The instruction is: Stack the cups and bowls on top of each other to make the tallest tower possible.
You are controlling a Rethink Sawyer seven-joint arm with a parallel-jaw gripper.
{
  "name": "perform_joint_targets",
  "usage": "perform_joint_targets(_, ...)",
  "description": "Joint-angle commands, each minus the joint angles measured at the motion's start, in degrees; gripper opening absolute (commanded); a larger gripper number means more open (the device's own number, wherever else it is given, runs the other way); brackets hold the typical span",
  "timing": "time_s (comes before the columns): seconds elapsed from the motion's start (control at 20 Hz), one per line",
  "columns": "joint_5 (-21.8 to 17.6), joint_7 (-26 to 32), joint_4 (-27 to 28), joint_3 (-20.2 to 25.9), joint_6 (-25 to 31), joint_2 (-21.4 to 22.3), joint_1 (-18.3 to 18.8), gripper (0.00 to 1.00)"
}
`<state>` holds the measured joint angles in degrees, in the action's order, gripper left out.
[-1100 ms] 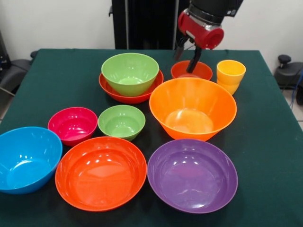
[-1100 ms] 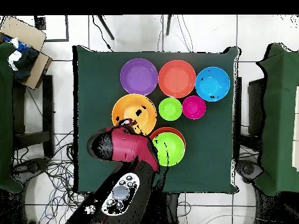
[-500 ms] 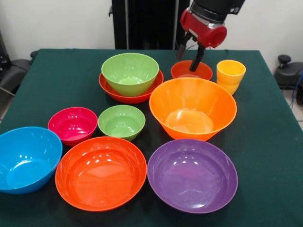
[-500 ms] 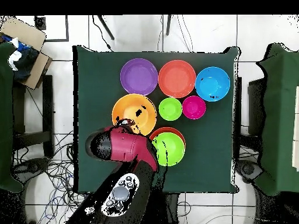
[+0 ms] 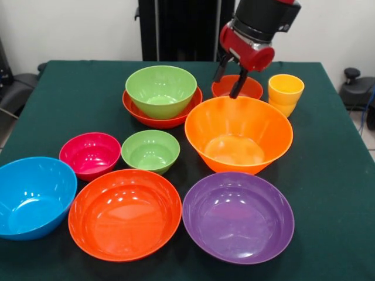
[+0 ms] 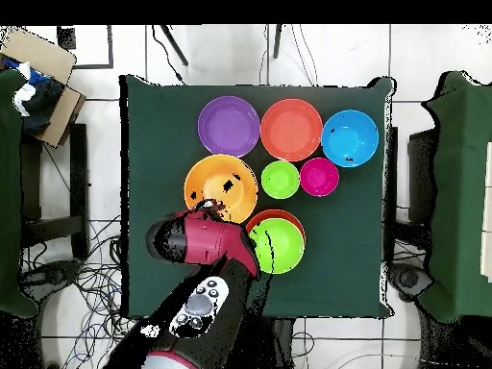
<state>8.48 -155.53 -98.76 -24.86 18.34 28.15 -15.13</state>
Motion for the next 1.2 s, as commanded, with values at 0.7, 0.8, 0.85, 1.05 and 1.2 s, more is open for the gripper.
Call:
perform_joint_targets(0.7,2.6,-6.5,4.9,3.5,-8.2,-9.3,-1.3,1.00)
perform_joint_targets(0.8,2.4,-6.4,4.6,3.7,-8.8,-9.2,-1.2,1.00)
perform_joint_targets(0.85,2.3,-6.3,4.5,3.8,-9.0,-9.2,-1.1,1.00)
perform_joint_targets(1.05,2.2,-6.5,4.2,3.9,-9.9,-9.5,-1.2,1.00)
perform_joint_targets(1.2,2.1,-6.5,2.5,4.1,-8.9,-7.9,-1.5,1.00)
